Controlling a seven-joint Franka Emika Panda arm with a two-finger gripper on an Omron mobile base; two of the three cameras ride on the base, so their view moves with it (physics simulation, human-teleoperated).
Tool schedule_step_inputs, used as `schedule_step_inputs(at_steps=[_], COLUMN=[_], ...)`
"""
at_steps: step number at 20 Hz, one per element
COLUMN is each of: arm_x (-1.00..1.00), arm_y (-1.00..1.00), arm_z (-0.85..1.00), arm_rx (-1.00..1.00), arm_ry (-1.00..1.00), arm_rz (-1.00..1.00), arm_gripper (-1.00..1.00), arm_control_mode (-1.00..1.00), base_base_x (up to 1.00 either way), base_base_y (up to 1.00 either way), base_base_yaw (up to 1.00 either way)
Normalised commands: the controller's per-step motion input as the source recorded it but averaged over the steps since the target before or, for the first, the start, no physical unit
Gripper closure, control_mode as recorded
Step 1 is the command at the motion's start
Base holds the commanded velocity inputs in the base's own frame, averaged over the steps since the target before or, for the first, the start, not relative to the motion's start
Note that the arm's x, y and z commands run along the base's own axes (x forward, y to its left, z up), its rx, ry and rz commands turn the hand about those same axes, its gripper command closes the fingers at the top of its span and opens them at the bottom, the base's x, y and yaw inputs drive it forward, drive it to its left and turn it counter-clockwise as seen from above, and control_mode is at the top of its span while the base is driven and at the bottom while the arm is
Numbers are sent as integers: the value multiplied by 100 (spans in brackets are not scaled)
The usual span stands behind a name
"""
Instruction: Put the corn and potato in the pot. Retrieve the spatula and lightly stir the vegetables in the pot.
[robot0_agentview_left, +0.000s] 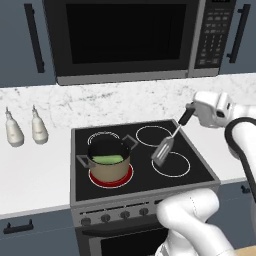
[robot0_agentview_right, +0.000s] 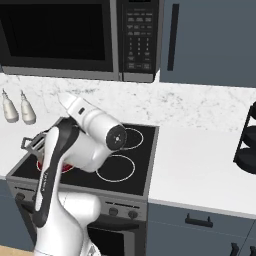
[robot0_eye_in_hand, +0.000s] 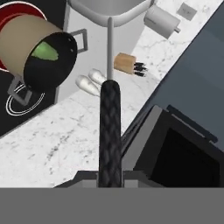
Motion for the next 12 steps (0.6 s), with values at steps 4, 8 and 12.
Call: schedule_step_inputs(at_steps=[4,8,12], arm_x=[9,34,22], arm_y=[49,62,39], arm_z=[34,1,0], arm_rx=[-6,-13,-12], arm_ry=[-44,-37,-19], arm_rz=[18,13,1], arm_gripper=[100,100,100], arm_control_mode=[-100,-100,-100], base_base_x=[0,0,0], base_base_y=[0,0,0], base_base_yaw=[0,0,0])
